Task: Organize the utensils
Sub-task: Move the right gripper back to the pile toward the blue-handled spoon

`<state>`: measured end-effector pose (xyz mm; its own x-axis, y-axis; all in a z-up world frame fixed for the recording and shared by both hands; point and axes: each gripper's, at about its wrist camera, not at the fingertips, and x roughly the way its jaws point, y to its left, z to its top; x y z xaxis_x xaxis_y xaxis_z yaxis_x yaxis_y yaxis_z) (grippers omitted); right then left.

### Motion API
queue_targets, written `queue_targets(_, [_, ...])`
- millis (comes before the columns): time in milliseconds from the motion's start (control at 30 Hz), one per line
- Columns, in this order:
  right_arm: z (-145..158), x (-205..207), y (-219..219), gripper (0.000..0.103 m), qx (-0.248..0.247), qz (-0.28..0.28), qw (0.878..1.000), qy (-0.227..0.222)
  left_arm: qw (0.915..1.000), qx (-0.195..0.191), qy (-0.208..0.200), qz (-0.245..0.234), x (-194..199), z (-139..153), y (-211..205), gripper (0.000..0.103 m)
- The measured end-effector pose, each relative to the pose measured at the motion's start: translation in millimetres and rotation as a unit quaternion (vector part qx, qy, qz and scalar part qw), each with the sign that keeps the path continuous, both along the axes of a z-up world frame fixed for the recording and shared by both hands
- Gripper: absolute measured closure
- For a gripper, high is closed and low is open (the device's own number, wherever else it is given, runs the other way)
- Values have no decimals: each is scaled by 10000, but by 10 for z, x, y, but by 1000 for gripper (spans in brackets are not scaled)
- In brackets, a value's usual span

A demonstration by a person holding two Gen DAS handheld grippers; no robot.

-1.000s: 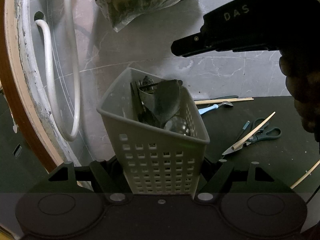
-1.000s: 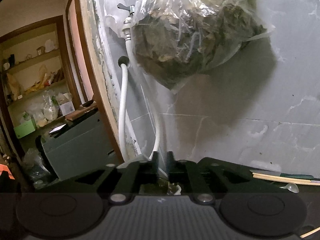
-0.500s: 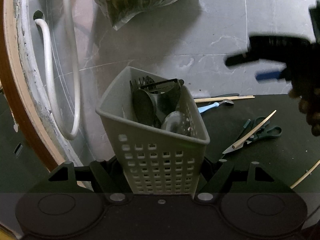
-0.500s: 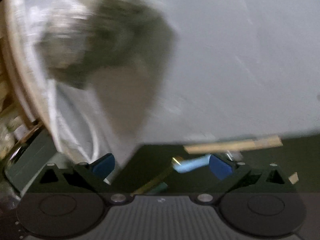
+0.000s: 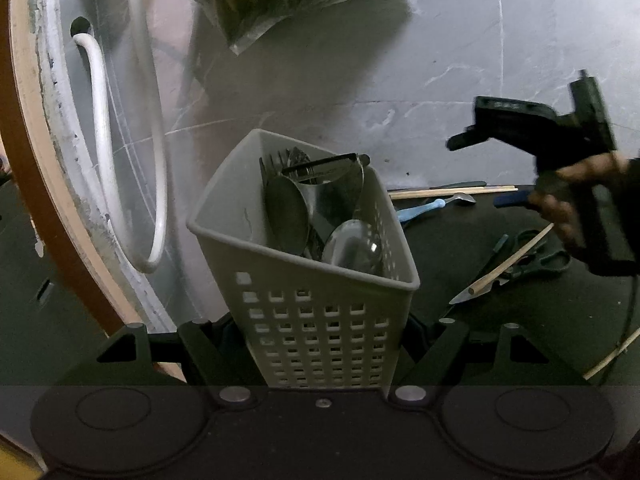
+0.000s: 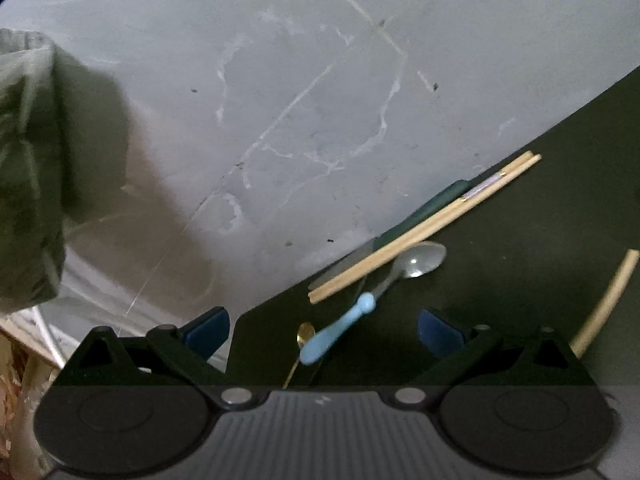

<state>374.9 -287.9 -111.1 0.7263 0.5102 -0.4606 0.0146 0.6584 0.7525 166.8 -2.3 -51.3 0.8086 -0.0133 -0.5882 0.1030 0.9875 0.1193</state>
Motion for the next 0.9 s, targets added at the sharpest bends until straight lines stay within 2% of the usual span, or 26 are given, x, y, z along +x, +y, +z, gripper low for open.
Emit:
queue_targets(367, [-263,358,266,11,-61,-153,9997,198,9999,-17,84,138,31,22,-26,25])
queue_targets(500, [-296,369,282,12,-34,-242,9997,81,9998,-20,110,148,46,28,-17,25])
queue_targets(700, [-327,402,304,22,-181,-424,9989,2,9998,8,124,141,54,28,-25,25])
queue_targets(800, [-329,430,315,31,-265,-488,9985,35,9998,7,123,142,56,27,-26,25])
queue_targets(867, [-339,457,326,53,-291,-582,9978,137,9998,5,124,144,55,27,-25,25])
queue_targets(900, [-355,465,315,58,-266,-620,9976,184,9998,6,123,144,50,27,-27,25])
